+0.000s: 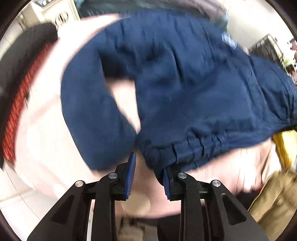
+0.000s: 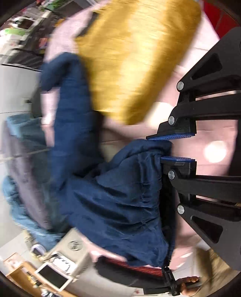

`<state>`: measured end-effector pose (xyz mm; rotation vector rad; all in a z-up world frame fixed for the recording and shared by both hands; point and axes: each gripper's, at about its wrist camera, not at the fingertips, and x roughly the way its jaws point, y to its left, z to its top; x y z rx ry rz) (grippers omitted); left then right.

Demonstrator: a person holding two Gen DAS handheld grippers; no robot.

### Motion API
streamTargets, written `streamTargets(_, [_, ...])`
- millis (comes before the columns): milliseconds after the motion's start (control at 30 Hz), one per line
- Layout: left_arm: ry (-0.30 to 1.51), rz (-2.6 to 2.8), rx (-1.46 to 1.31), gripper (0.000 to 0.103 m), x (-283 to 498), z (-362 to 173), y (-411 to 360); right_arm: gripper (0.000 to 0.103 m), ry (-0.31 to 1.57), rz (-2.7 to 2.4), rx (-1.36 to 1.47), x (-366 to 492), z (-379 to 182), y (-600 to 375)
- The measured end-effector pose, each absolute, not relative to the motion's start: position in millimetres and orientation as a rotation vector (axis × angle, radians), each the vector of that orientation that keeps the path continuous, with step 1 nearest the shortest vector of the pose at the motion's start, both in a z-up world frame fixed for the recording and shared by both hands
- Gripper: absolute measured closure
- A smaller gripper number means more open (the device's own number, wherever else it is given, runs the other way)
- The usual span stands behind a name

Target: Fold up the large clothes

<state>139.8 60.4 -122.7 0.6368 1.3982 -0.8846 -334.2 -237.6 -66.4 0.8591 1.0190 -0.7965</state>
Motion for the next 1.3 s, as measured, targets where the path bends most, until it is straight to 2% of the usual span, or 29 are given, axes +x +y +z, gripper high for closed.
streamTargets(33, [1.442, -0.872, 0.652, 0.08, 129, -139, 72, 0.087, 1.069, -0.786, 0.88, -339, -81, -229])
streamTargets(100, [1.515, -0.84, 0.67, 0.082, 114, -164, 92, 0.1, 1.186, -0.784, 0.938, -350, -115, -208])
streamTargets(167, [1.594, -0.786, 0.65, 0.091, 101, -189, 114, 0.102, 1.283, -0.808, 0.993, -370, -143, -193])
streamTargets(200, [1.613, -0.761, 0.647, 0.092, 98, -196, 120, 0.102, 1.308, -0.832, 1.013, -381, -151, -189])
streamTargets(267, [1.649, -0.691, 0.624, 0.092, 95, -208, 138, 0.102, 1.325, -0.893, 1.101, -405, -163, -190])
streamTargets(333, [1.628, -0.68, 0.555, 0.09, 100, -198, 148, 0.102, 1.231, -0.936, 1.151, -421, -154, -199])
streamTargets(367, [1.598, -0.693, 0.506, 0.075, 105, -187, 150, 0.097, 1.202, -0.934, 1.144, -420, -146, -203])
streamTargets(400, [1.552, -0.709, 0.449, 0.043, 111, -174, 151, 0.075, 1.184, -0.924, 1.122, -417, -139, -209])
streamTargets(433, [1.504, -0.718, 0.401, 0.025, 116, -162, 153, 0.054, 1.161, -0.906, 1.076, -410, -130, -216])
streamTargets(467, [1.457, -0.728, 0.356, 0.01, 122, -152, 151, 0.013, 1.134, -0.9, 1.041, -407, -124, -218])
streamTargets(533, [1.417, -0.771, 0.277, 0.009, 133, -139, 145, 0.011, 1.037, -0.903, 0.962, -398, -108, -228])
streamTargets(633, [1.458, -0.827, 0.241, 0.009, 138, -151, 132, 0.011, 1.025, -0.862, 0.912, -377, -107, -244])
streamTargets(800, [1.556, -0.865, 0.336, 0.009, 124, -209, 107, 0.011, 1.132, -0.678, 0.876, -344, -169, -258])
streamTargets(900, [1.544, -0.866, 0.307, 0.011, 117, -223, 88, 0.011, 1.095, -0.627, 0.934, -332, -193, -255])
streamTargets(933, [1.546, -0.871, 0.276, 0.017, 115, -225, 79, 0.012, 1.108, -0.623, 0.92, -323, -197, -252])
streamTargets(967, [1.553, -0.87, 0.258, 0.034, 113, -228, 72, 0.028, 1.127, -0.624, 0.9, -317, -199, -250])
streamTargets(1000, [1.559, -0.846, 0.262, 0.046, 111, -228, 62, 0.06, 1.15, -0.621, 0.888, -312, -199, -247])
streamTargets(1033, [1.549, -0.841, 0.267, 0.054, 110, -223, 56, 0.074, 1.156, -0.606, 0.903, -309, -198, -247])
streamTargets(1067, [1.522, -0.848, 0.271, 0.068, 107, -212, 50, 0.084, 1.141, -0.58, 0.95, -308, -189, -247])
streamTargets(1100, [1.488, -0.875, 0.257, 0.076, 108, -194, 48, 0.088, 1.116, -0.56, 0.983, -309, -179, -249])
streamTargets(1167, [1.457, -0.941, 0.18, 0.083, 112, -158, 60, 0.094, 0.999, -0.501, 1.055, -323, -138, -248])
streamTargets(1200, [1.442, -0.966, 0.139, 0.086, 116, -136, 70, 0.102, 0.956, -0.479, 1.086, -331, -123, -248])
streamTargets(1300, [1.411, -0.991, 0.109, 0.086, 124, -91, 107, 0.102, 0.881, -0.47, 1.159, -365, -69, -245])
